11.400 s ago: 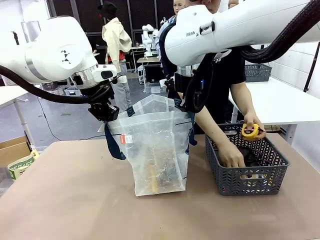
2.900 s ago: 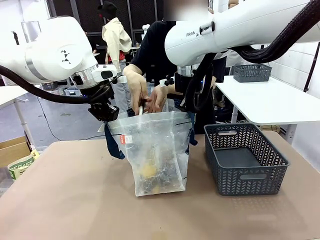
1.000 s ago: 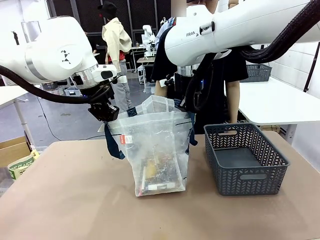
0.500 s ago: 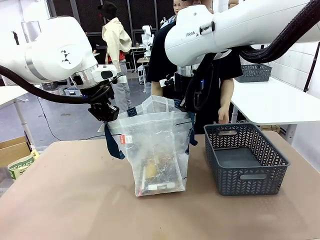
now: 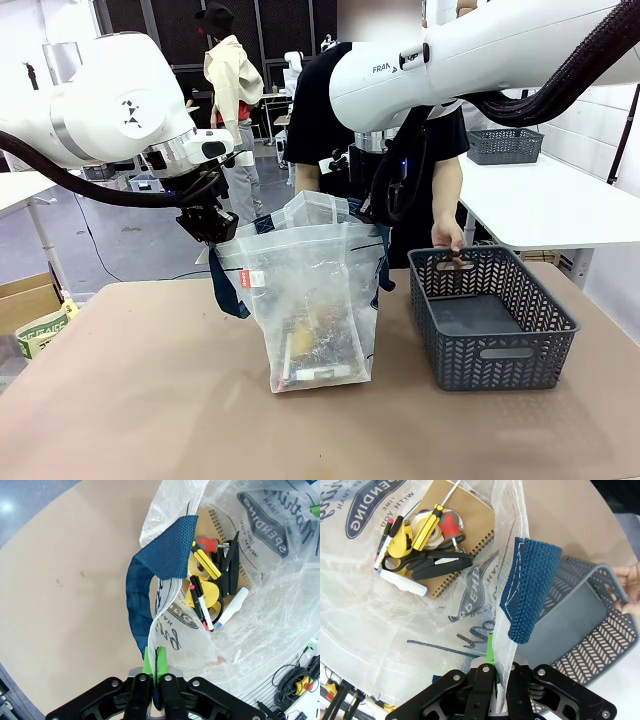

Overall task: Transfer purchased items from the store into the shopping bag.
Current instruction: Move the Reusable shopping bag to the right side of the table.

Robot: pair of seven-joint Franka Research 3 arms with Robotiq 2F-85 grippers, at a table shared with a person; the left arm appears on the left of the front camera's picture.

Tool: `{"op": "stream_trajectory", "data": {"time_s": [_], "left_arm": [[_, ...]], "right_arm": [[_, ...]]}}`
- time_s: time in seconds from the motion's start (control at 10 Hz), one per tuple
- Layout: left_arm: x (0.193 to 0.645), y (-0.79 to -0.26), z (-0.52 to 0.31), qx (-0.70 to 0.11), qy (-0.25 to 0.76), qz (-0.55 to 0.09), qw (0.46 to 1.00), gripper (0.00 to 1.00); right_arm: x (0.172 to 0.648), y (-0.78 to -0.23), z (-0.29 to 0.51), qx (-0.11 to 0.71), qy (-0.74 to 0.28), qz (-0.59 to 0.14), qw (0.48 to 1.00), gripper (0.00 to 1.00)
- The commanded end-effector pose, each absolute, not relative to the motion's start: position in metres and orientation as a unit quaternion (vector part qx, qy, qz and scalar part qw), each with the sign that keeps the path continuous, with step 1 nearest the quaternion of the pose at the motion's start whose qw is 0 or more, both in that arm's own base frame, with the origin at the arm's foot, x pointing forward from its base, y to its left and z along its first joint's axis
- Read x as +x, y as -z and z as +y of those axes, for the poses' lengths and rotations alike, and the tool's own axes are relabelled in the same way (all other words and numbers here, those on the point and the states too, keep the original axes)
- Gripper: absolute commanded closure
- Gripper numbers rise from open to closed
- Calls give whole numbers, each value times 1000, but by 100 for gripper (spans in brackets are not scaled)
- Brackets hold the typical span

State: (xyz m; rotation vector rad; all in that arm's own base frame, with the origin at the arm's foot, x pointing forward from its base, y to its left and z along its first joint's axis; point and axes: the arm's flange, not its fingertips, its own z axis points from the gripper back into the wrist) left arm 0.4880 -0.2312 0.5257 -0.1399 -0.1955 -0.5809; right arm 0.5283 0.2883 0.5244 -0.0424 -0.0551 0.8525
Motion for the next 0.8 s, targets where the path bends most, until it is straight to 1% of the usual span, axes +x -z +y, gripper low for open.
{"op": "stream_trajectory", "data": {"time_s": [0.0,0.7], "left_arm": [[487,-525,-228,-66,281,-93,953,100],[487,-525,-228,-66,281,-93,953,100]], "right_arm": [[529,-525,286,-22,-412,-27,911,100],[529,-525,286,-22,-412,-27,911,100]]}}
